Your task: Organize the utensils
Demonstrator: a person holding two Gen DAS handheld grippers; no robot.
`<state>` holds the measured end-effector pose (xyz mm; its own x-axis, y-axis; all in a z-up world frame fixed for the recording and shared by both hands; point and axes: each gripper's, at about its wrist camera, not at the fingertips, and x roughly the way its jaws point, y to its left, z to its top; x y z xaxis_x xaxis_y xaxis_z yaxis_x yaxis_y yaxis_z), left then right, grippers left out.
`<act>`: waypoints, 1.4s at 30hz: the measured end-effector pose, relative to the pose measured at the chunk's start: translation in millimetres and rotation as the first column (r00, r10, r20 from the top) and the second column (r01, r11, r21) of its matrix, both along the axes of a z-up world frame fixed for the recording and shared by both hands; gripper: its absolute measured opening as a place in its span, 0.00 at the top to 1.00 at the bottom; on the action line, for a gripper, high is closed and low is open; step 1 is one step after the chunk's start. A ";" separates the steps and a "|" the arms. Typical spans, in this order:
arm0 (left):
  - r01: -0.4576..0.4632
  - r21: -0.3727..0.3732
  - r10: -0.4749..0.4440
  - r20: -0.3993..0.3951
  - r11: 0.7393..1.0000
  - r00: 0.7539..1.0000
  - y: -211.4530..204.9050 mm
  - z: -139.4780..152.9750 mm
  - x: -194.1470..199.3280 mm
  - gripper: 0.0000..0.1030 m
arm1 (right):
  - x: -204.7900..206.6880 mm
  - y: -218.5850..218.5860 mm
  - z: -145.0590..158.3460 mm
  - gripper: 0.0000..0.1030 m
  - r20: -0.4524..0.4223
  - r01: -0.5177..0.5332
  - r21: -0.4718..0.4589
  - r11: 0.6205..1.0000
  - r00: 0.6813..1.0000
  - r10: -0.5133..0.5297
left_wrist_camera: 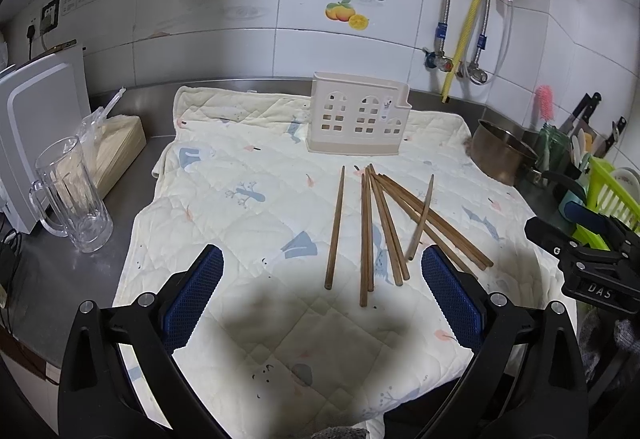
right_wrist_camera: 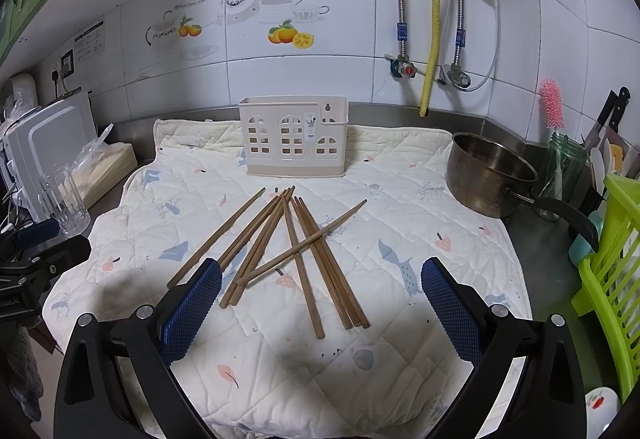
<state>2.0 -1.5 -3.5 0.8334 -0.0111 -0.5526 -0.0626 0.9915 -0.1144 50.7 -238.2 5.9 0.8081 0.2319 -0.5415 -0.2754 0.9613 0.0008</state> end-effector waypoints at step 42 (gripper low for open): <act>0.056 -0.003 -0.056 -0.028 0.998 0.998 -4.3 -4.4 37.8 0.06 | 33.4 -0.7 -13.8 0.06 -0.035 0.000 -0.036 0.999 0.999 -0.002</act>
<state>39.8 -5.8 -7.9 0.8158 -0.0587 -0.5753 -0.0098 0.9933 -0.1152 84.1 -239.0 -7.9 0.7885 0.2111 -0.5777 -0.2749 0.9612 -0.0240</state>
